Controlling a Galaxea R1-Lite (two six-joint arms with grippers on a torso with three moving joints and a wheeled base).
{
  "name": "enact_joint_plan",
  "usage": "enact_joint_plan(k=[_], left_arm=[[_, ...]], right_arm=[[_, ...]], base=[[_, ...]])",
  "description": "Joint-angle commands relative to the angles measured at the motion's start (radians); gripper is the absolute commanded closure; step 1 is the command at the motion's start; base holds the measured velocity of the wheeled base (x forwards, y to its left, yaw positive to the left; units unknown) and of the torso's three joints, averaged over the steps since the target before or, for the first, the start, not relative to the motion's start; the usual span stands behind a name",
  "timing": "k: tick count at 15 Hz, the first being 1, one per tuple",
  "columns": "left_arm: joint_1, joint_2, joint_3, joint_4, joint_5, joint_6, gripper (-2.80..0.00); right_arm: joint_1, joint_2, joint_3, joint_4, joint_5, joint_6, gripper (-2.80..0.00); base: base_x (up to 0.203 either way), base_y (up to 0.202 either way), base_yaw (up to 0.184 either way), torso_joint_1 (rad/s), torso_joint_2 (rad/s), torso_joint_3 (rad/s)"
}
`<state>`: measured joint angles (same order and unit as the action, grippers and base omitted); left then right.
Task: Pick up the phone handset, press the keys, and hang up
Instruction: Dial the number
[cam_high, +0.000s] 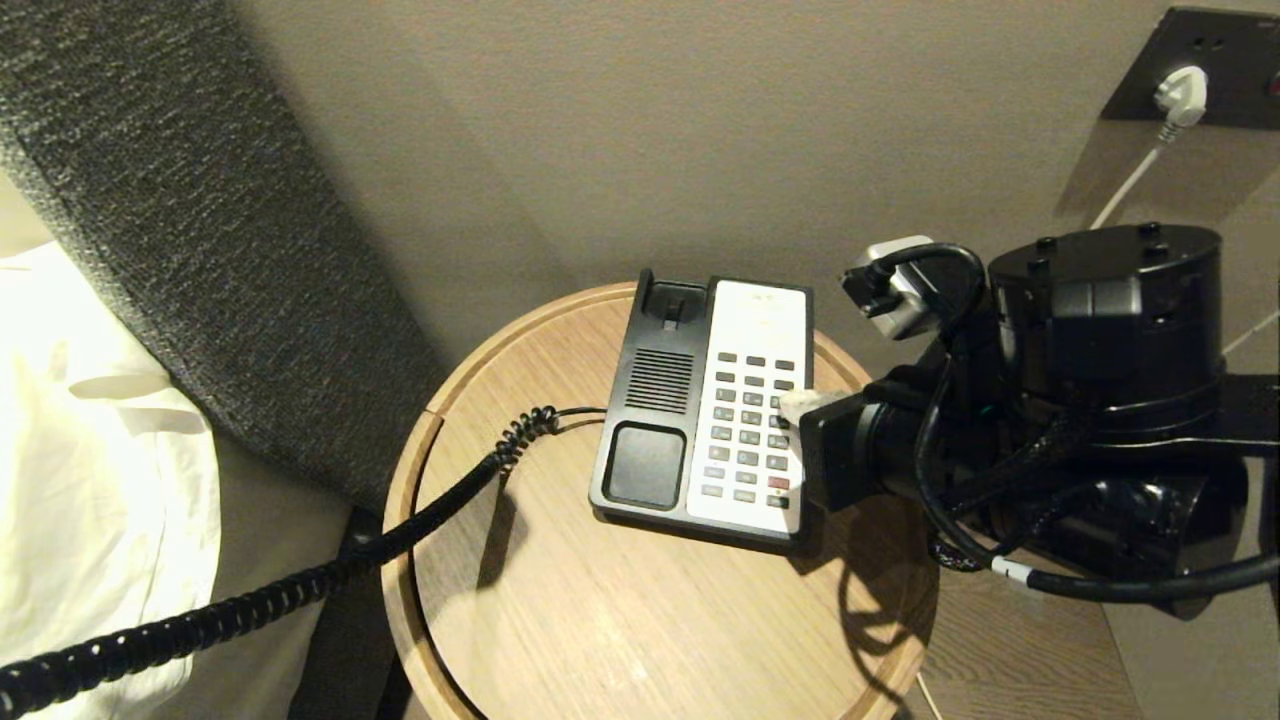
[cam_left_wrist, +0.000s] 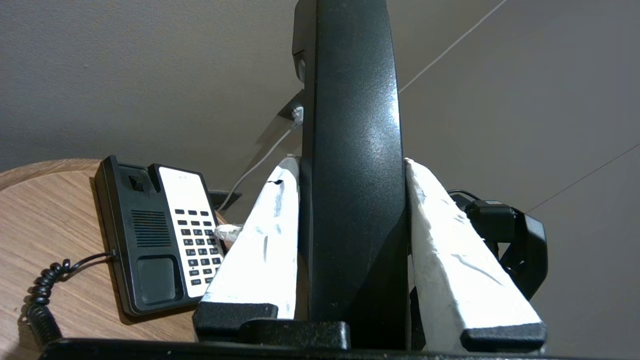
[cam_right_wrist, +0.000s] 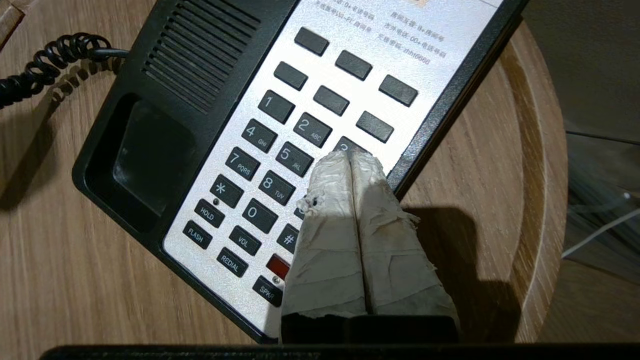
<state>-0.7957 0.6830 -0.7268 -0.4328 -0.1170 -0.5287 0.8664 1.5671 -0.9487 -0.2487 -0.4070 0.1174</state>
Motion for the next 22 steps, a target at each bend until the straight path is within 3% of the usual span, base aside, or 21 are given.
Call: enact_joint_plan(k=[1,22], left_arm=[[0.000,0.000,0.000,-0.003,-0.001,-0.004,0.00],[0.000,-0.006,0.007,-0.004,-0.001,-0.004,0.00]], right_arm=[[0.000,0.007,0.001,-0.003,-0.003,0.002,0.00],[0.005,0.030,0.034,0.003,0.004,0.010,0.00]], base=[[0.000,0.000,0.000,0.000,0.00,0.000],[0.000,0.000,0.000,0.000,0.00,0.000]])
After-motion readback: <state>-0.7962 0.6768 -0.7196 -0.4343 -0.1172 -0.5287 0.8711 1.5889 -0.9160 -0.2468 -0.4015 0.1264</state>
